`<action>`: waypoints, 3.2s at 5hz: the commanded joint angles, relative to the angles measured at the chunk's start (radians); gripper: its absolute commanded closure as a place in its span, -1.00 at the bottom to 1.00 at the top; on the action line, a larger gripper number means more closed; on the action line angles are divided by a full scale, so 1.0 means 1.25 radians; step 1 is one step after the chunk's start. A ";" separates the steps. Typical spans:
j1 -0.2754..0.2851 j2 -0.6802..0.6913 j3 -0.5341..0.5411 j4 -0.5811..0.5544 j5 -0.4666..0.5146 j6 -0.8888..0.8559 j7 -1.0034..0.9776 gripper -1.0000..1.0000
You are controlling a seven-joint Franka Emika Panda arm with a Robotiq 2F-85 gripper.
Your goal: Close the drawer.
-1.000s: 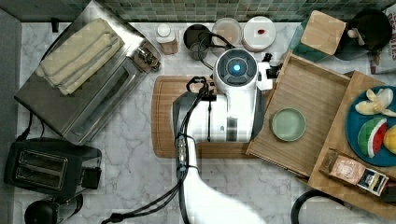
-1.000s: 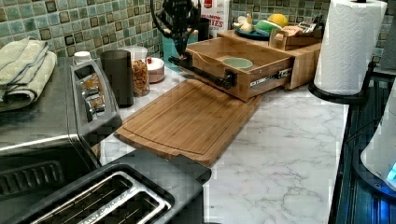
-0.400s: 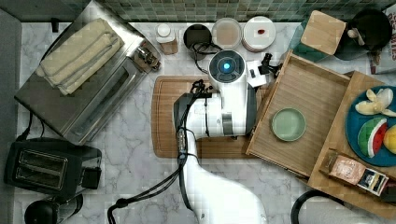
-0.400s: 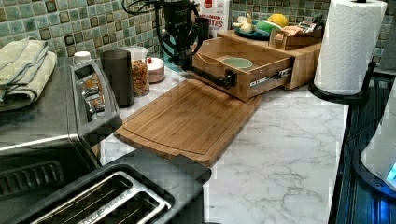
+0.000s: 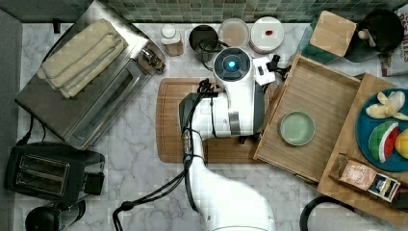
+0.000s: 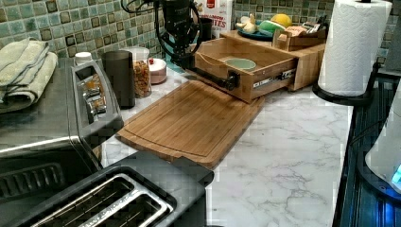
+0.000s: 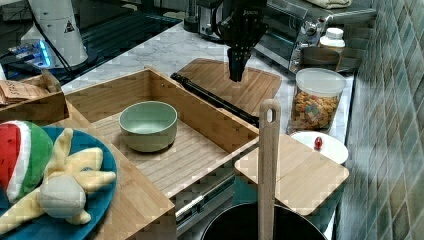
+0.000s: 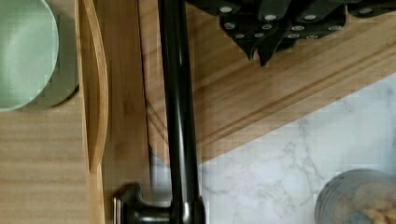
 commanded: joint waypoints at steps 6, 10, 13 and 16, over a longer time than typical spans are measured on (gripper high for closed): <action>-0.081 0.024 -0.037 0.011 -0.027 0.032 -0.144 1.00; -0.260 -0.009 -0.089 -0.062 0.028 0.063 -0.391 1.00; -0.363 0.014 -0.146 -0.069 -0.043 0.122 -0.432 1.00; -0.367 0.045 -0.214 -0.005 -0.098 0.068 -0.395 1.00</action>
